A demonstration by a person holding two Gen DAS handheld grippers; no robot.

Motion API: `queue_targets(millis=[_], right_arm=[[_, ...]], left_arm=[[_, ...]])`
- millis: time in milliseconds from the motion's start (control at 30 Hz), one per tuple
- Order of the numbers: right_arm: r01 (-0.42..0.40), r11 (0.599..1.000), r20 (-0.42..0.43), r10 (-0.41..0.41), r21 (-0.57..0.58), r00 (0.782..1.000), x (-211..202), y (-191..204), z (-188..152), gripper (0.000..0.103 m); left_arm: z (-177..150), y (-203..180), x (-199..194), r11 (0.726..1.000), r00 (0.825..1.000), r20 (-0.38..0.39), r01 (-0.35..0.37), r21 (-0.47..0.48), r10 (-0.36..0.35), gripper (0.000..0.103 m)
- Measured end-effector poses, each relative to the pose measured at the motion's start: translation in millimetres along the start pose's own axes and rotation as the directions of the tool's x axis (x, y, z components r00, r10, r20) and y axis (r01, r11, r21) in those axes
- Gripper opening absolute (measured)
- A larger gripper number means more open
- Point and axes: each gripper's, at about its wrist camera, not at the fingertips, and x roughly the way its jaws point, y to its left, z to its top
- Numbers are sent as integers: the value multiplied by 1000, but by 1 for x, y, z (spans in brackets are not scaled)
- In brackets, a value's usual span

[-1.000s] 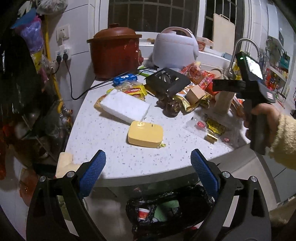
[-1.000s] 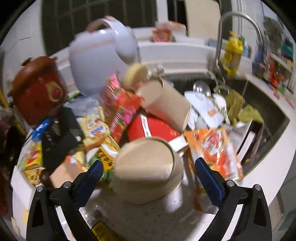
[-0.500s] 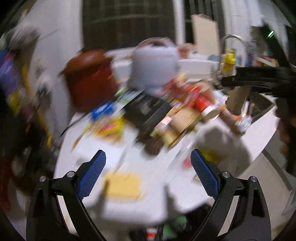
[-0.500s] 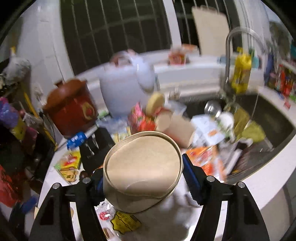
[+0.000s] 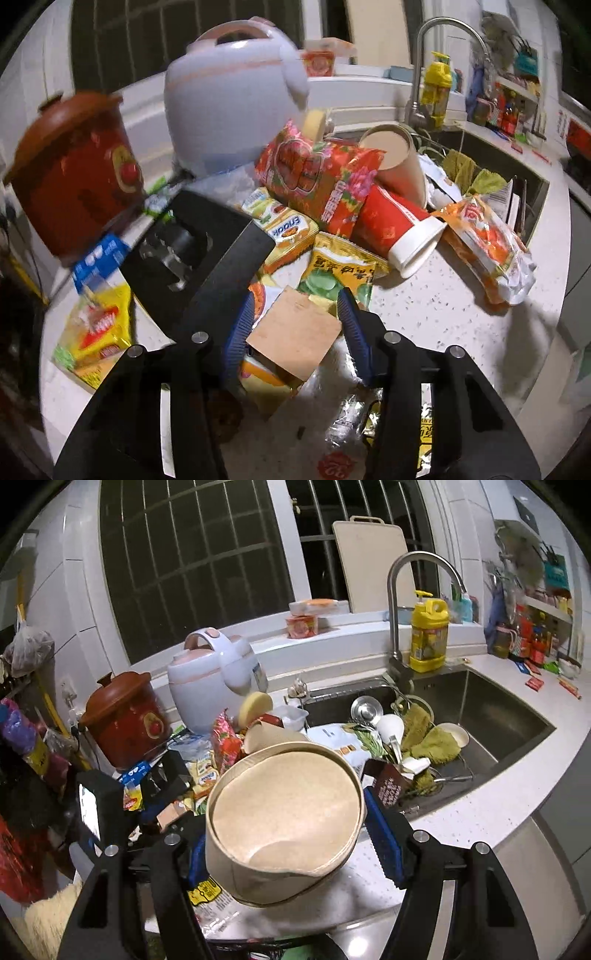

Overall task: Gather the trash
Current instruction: 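Grasp the beige paper bowl with the right tool while the left tool grasps the brown cardboard piece, then lower the bowl and cardboard into the black trash bag and open both tools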

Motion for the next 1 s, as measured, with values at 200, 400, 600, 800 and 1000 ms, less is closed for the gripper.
queue_targets(millis=[200, 400, 600, 800, 1000], right_arm=[[-39, 999, -9, 39, 7, 999, 4, 2, 0, 69], [-119, 991, -40, 117, -56, 992, 2, 23, -2, 69], [-250, 953, -201, 215, -172, 956, 3, 56, -38, 69], [-351, 901, -430, 219, -256, 876, 39, 75, -120, 69], [-382, 879, -576, 161, -286, 801, 94, 76, -211, 69]], left_arm=[[-5, 16, -31, 994, 997, 30, 70, -83, -68, 46], [-19, 27, -96, 980, 985, 88, 157, -125, -147, 46], [-70, 21, -161, 978, 984, 45, 175, -110, -171, 46], [-165, 9, -136, 978, 965, -215, 112, -176, -150, 46], [-244, 5, -64, 964, 910, -383, 61, -260, -161, 46]])
